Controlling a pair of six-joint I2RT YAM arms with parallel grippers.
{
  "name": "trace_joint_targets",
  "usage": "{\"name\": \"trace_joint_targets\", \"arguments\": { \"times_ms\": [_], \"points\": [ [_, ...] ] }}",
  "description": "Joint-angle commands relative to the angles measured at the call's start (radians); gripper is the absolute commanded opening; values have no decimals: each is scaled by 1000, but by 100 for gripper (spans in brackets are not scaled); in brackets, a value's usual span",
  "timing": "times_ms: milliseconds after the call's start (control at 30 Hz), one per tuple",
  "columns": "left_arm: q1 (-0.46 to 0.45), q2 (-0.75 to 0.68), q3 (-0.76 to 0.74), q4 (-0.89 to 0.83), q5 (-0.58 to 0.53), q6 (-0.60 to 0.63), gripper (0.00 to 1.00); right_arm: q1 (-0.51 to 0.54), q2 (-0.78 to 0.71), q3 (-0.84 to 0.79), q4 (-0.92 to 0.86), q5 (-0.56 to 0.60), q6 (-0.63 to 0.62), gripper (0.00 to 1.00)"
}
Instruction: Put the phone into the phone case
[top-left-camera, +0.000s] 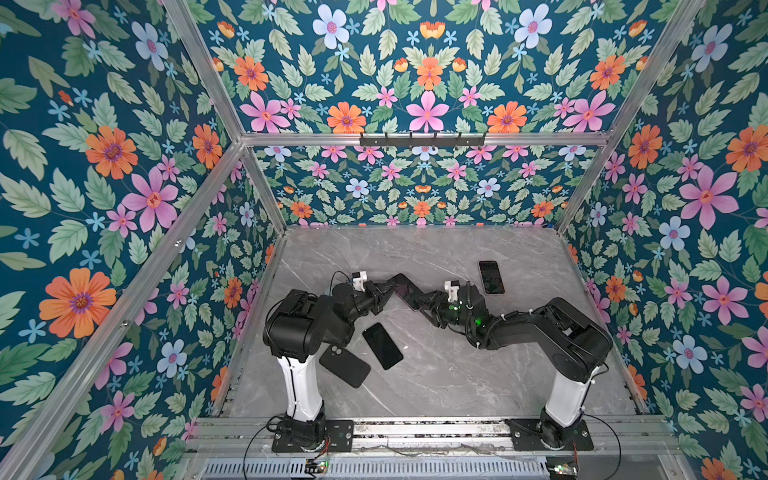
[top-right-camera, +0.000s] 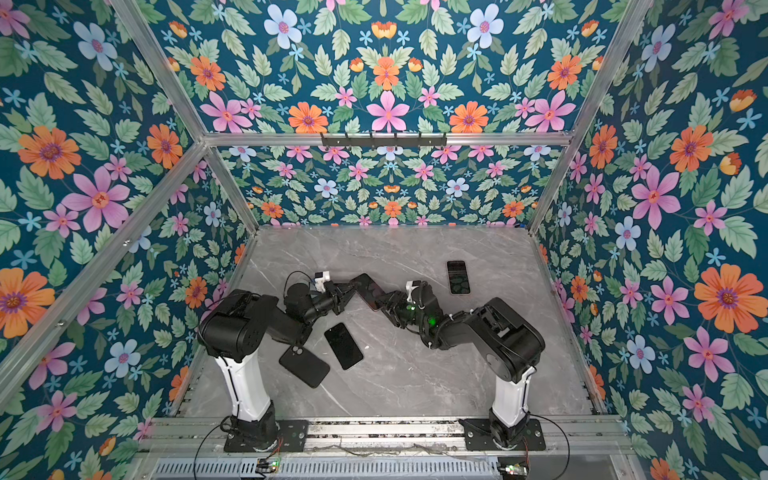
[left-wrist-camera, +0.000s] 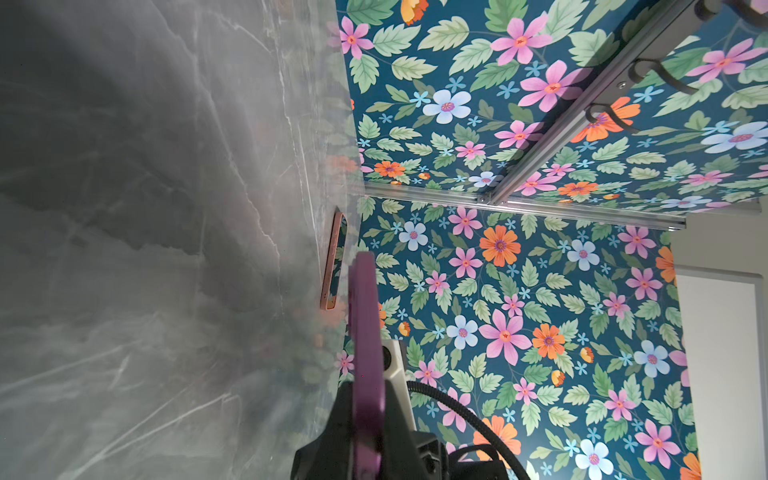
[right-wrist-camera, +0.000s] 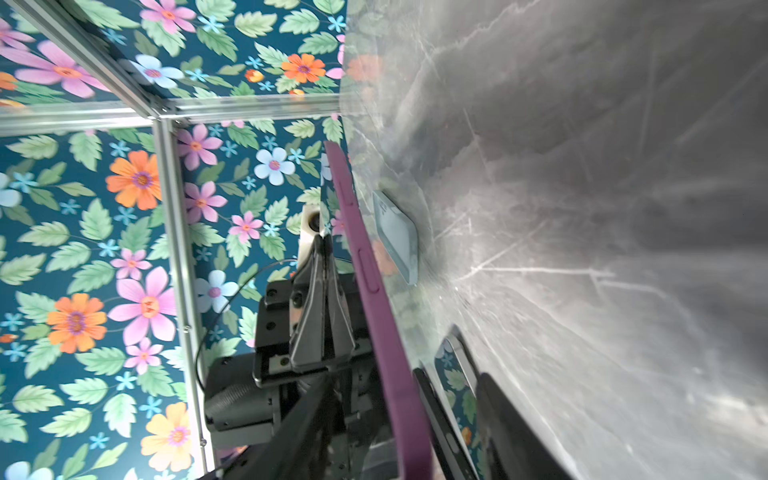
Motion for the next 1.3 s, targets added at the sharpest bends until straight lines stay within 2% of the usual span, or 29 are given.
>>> {"name": "trace_joint_targets", "arguments": {
  "times_ms": [0,133,500,767,1100,1167,1267],
  "points": [
    [1,1,-2,96,-4,-27,0,1,23,-4,179,2,75,43],
    [1,-5,1,95,-6,-26,0,1,15,-29,202,16,77,34],
    [1,-9,-6,95,-18,-22,0,-1,-24,-68,207,21,67,33],
    [1,-16,-7,69,-21,-14,0,-1,-31,-70,216,12,64,27],
    [3,-22,0,19,-24,12,0,-2,-36,-68,214,3,64,10],
    [4,-32,1,-2,-23,26,4,-1,-37,-67,215,1,64,7],
    [7,-59,2,-60,-20,61,22,-5,-42,-61,204,-6,61,4]
  ]
}}
